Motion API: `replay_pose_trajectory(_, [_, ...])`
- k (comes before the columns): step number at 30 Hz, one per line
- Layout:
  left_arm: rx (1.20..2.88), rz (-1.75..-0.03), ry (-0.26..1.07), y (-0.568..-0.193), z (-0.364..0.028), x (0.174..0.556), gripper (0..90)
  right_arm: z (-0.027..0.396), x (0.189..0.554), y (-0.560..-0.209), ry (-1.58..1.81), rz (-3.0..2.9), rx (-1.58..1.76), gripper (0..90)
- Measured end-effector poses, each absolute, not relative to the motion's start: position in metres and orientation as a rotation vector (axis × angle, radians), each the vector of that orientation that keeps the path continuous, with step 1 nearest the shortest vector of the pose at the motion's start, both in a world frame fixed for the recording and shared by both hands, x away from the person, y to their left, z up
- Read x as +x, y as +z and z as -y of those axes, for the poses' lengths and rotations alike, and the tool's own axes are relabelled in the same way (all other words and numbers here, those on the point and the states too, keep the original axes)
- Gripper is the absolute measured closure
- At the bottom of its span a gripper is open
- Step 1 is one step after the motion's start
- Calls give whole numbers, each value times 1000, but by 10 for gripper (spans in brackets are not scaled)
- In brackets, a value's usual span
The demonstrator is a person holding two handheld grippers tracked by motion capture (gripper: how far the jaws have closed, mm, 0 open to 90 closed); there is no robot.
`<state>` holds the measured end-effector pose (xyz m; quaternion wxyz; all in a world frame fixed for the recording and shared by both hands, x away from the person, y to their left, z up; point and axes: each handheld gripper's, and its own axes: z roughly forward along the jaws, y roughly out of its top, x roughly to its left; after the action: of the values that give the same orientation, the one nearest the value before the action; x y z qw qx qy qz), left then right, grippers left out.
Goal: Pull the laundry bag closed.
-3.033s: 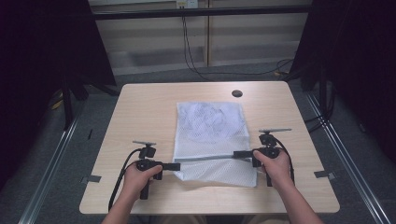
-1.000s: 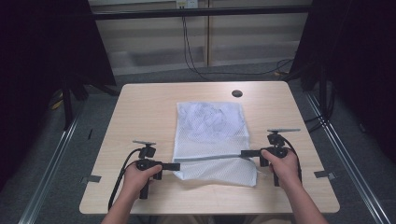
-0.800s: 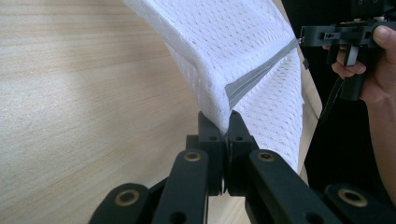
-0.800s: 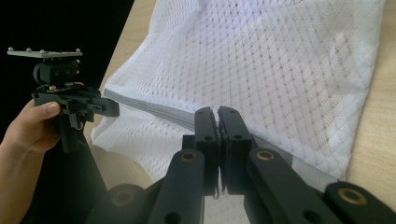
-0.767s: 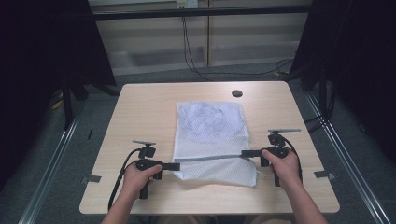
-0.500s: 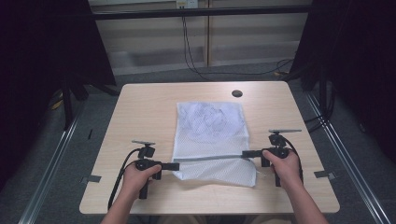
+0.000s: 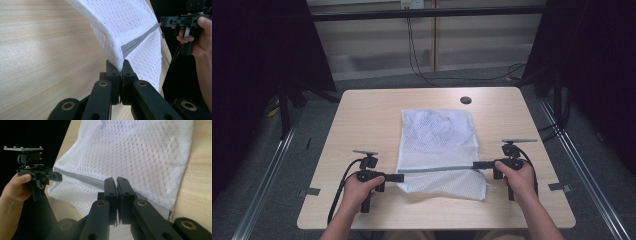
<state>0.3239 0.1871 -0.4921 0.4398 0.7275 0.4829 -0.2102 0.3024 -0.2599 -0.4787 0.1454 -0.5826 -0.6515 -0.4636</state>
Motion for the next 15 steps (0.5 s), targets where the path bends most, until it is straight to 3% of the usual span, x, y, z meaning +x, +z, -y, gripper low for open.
replay_pose_trajectory(15, [1804,-1202,-525,-491,-189,324,885,261,300,-478,-1343,1887,-1681,874])
